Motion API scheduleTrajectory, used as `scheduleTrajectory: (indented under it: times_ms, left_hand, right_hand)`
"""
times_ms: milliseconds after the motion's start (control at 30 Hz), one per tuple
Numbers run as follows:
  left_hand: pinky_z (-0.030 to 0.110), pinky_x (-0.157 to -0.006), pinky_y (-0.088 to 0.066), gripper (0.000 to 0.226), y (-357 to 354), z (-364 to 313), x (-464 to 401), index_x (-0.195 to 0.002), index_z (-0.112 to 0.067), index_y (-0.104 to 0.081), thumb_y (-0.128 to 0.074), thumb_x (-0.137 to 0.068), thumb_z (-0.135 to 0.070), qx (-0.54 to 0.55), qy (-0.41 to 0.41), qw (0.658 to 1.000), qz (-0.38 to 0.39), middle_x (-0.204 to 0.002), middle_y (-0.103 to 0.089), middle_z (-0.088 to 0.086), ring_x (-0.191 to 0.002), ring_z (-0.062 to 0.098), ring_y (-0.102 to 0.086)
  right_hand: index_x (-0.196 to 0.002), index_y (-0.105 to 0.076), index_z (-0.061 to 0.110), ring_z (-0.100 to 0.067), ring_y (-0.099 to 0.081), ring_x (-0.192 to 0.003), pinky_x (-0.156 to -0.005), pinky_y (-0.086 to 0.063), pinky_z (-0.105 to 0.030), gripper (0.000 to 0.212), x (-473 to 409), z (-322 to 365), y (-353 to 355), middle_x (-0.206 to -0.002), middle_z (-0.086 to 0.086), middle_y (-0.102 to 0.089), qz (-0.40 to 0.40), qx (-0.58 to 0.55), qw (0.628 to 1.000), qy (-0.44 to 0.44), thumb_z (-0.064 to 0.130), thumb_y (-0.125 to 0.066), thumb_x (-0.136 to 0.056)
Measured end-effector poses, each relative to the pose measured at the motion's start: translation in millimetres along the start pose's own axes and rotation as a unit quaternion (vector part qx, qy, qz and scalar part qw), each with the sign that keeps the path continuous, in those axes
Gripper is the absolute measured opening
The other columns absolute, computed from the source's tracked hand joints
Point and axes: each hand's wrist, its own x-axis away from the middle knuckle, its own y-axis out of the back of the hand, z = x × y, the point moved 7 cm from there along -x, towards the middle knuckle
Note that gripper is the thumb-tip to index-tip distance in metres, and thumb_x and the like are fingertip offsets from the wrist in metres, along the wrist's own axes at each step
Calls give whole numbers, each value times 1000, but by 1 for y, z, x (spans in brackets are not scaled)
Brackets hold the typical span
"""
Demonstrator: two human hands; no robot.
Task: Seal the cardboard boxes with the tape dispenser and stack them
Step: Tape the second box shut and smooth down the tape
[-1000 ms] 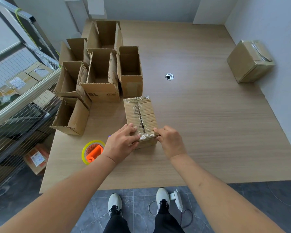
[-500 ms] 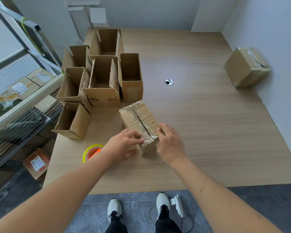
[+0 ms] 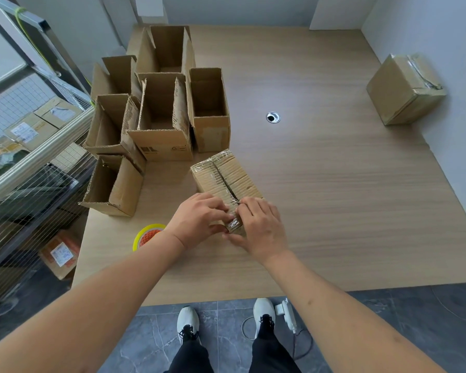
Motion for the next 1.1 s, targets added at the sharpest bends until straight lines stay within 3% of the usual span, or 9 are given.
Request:
scheduleTrajectory:
  times_ms: [100,233,333,567,667,767,867,967,1100]
  left_hand:
    - [29,-71,-51,28,0,0,1,-98,-33,-81,-92,-72,-33,-5,-11,1000,1,-98,-70,-9,-85,20,-64]
    - [28,-73,-54,26,3,1,9,-105,-35,-79,-87,-81,-32,1,-2,1000,-13,-108,-71,-8,-95,19,-65]
    - [26,-73,-54,25,4,-1,9,-105,-37,-79,-86,-82,-32,4,17,1000,-19,-109,-71,-8,-98,18,-65]
    - [29,-73,-58,60,-1,-5,16,-114,-29,-77,-95,-59,-43,-11,30,999,34,-118,-68,-3,-109,21,-64]
    - [32,-72,-60,46,-1,-15,14,-106,-22,-78,-92,-65,-39,-16,39,999,-29,-109,-69,0,-104,22,-63]
    - [34,-85,-56,28,-3,-22,13,-101,-16,-77,-79,-79,-33,-8,20,997,-73,-107,-68,2,-106,23,-59]
    - [39,-88,-58,38,-11,-14,14,-104,-17,-76,-93,-70,-24,23,1,1000,-17,-114,-67,2,-112,26,-60]
    - [39,-77,-61,37,-10,-8,10,-106,-23,-75,-91,-73,-28,17,-18,999,38,-118,-64,-2,-113,23,-59]
    - [34,-67,-60,30,-1,-7,3,-106,-33,-77,-88,-78,-27,23,-22,999,43,-113,-66,-7,-103,19,-61]
  right_hand:
    - [-96,-65,15,-26,-59,-101,-86,-43,-42,72,-1,-1,-1,-112,-2,-65,-22,5,999,45,83,-48,-79]
    - [-92,-64,21,-24,-58,-95,-81,-42,-40,71,-10,-7,3,-104,4,-63,-2,12,999,45,86,-54,-65]
    - [-88,-63,23,-24,-56,-92,-78,-43,-40,63,-13,-6,4,-99,5,-63,-3,26,998,50,81,-53,-66]
    - [-81,-62,25,-23,-57,-85,-74,-42,-36,21,-16,-5,1,-86,7,-62,-39,58,995,69,32,-82,-78]
    - [-85,-65,25,-23,-60,-91,-76,-45,-37,15,-13,-5,1,-93,7,-66,-29,49,996,66,26,-80,-81]
    - [-85,-65,23,-24,-60,-92,-77,-46,-38,14,-11,-7,0,-96,4,-67,-14,57,997,55,24,-79,-82]
    - [-84,-64,22,-25,-59,-87,-74,-45,-38,15,-3,-7,1,-90,4,-64,-17,48,996,69,27,-78,-84]
    - [-85,-68,21,-25,-59,-84,-72,-44,-38,19,7,-9,7,-90,4,-65,-34,20,995,94,38,-69,-92]
    - [-88,-72,23,-24,-58,-85,-69,-48,-38,39,1,-15,8,-89,6,-65,-19,-16,994,105,60,-60,-88]
